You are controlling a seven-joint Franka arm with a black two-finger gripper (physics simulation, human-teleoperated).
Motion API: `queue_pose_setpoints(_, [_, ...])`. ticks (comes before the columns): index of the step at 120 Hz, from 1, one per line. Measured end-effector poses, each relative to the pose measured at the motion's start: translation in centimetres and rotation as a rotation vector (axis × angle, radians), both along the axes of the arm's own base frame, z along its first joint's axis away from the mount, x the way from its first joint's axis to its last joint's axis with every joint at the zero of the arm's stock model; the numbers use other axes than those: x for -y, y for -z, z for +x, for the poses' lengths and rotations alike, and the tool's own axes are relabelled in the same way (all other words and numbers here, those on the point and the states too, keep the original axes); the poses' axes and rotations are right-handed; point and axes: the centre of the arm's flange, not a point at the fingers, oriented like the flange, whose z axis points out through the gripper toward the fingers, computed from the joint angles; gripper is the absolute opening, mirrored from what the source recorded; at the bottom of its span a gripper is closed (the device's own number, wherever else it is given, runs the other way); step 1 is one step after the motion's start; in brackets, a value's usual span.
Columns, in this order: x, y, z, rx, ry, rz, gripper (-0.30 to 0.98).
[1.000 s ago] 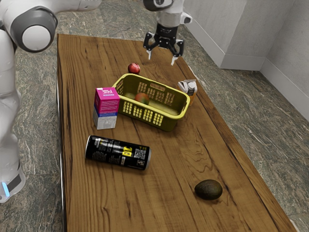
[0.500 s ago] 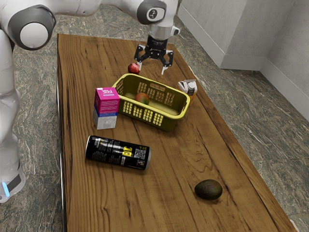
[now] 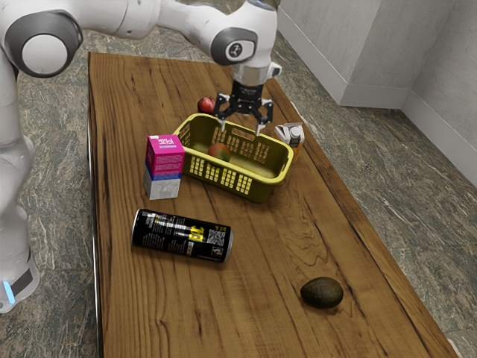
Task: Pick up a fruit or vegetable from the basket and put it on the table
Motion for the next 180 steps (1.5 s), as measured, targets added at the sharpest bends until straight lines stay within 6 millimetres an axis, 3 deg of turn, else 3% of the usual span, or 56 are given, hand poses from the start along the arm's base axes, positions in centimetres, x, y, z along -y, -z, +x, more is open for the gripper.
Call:
queue_pose_setpoints(54, [1.4,0.7,0.5,0.004,0.080,0.030,0.69])
queue_pose_setpoints(136, [-2.4,4.9,-1.3,-0.050,0.101,0.075,0.69])
queue_pose_setpoints(180, [-2.0,6.2,-1.1,-0.044,0.130,0.077,0.69])
